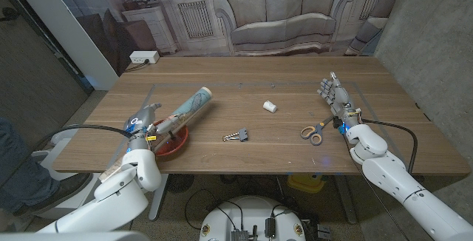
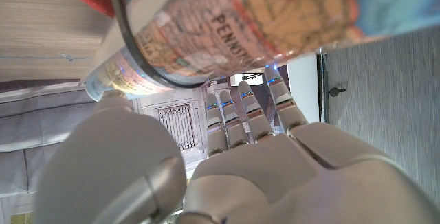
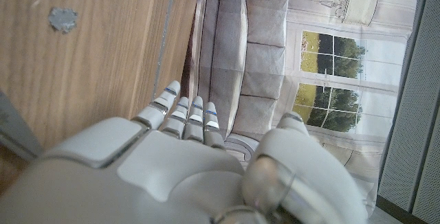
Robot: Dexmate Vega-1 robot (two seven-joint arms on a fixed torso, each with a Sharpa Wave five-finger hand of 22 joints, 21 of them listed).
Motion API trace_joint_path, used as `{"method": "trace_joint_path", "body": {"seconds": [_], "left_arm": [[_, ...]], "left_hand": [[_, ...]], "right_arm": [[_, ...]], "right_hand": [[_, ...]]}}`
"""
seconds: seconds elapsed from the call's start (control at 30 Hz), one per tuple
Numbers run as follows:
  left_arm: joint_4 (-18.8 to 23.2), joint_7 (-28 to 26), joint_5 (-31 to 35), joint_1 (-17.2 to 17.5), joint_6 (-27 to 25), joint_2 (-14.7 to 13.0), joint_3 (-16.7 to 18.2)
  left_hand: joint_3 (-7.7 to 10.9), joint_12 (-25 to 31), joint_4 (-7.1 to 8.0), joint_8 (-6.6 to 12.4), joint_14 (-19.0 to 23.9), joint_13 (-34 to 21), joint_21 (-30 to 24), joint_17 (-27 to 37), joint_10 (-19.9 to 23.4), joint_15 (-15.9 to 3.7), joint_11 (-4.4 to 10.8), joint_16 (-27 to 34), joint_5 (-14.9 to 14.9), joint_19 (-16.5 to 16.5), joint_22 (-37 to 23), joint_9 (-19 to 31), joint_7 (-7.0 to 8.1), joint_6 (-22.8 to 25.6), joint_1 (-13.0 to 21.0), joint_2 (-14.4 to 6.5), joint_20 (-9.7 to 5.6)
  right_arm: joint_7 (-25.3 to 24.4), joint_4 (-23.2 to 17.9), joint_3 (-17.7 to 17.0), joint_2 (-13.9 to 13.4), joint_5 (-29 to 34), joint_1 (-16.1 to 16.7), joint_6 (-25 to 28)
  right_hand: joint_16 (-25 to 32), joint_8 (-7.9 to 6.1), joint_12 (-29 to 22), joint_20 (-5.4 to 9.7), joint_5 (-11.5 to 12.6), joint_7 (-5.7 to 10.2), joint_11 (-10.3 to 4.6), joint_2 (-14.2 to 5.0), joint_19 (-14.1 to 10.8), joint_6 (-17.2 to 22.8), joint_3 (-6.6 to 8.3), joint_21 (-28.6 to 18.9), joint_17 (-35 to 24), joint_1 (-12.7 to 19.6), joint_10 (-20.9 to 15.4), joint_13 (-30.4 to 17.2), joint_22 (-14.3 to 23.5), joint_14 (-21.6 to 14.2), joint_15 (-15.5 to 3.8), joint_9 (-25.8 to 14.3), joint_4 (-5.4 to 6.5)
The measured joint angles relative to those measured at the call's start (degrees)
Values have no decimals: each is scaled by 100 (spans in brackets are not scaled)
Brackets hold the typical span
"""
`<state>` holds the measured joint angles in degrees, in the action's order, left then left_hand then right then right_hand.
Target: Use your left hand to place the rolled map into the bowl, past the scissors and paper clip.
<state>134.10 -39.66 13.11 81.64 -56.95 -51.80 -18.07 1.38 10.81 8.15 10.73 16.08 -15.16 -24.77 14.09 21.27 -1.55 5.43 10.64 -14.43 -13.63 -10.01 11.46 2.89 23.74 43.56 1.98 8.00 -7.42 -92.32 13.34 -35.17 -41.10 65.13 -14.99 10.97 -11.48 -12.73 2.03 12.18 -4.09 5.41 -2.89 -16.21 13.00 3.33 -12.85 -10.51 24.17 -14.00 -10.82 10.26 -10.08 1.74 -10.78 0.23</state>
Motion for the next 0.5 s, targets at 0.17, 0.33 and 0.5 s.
{"method": "trace_joint_path", "body": {"seconds": [0.17, 0.33, 0.5], "left_arm": [[-2, -19, 24, 24, 46, 9, 39], [-1, -29, 58, 38, 75, 9, 68], [38, -31, 96, 48, 82, -10, 114]], "left_hand": [[0, 0, 0, 0, -2, 1, 41, 0, -57, 2, 19, 0, -21, 49, 0, 0, -15, -31, -5, 8, 50], [1, 0, 0, 0, -31, 1, 63, -20, -57, 31, 19, 0, -44, 49, 0, 0, -2, -61, -5, 8, 49], [-22, 0, -23, 0, -31, 1, 84, -27, -57, 31, 19, 0, -44, 49, 1, 1, -2, -61, -4, 8, 49]], "right_arm": [[-10, -5, 0, 5, 12, 3, 0], [-15, -6, 2, 15, 19, 4, 0], [-23, -8, 4, 23, 27, 6, -16]], "right_hand": [[0, 0, 0, 0, 0, 0, 0, 0, 0, 0, 0, 0, 0, 0, 0, 0, 0, 0, 0, 0, 0], [0, 0, 0, 0, 0, 0, 0, 0, 0, 0, 0, 0, 0, 0, 0, 0, 0, 0, 0, 0, 0], [0, 0, 0, 0, 0, 0, 0, 0, 0, 0, 0, 0, 0, 0, 0, 0, 0, 0, 0, 0, 0]]}}
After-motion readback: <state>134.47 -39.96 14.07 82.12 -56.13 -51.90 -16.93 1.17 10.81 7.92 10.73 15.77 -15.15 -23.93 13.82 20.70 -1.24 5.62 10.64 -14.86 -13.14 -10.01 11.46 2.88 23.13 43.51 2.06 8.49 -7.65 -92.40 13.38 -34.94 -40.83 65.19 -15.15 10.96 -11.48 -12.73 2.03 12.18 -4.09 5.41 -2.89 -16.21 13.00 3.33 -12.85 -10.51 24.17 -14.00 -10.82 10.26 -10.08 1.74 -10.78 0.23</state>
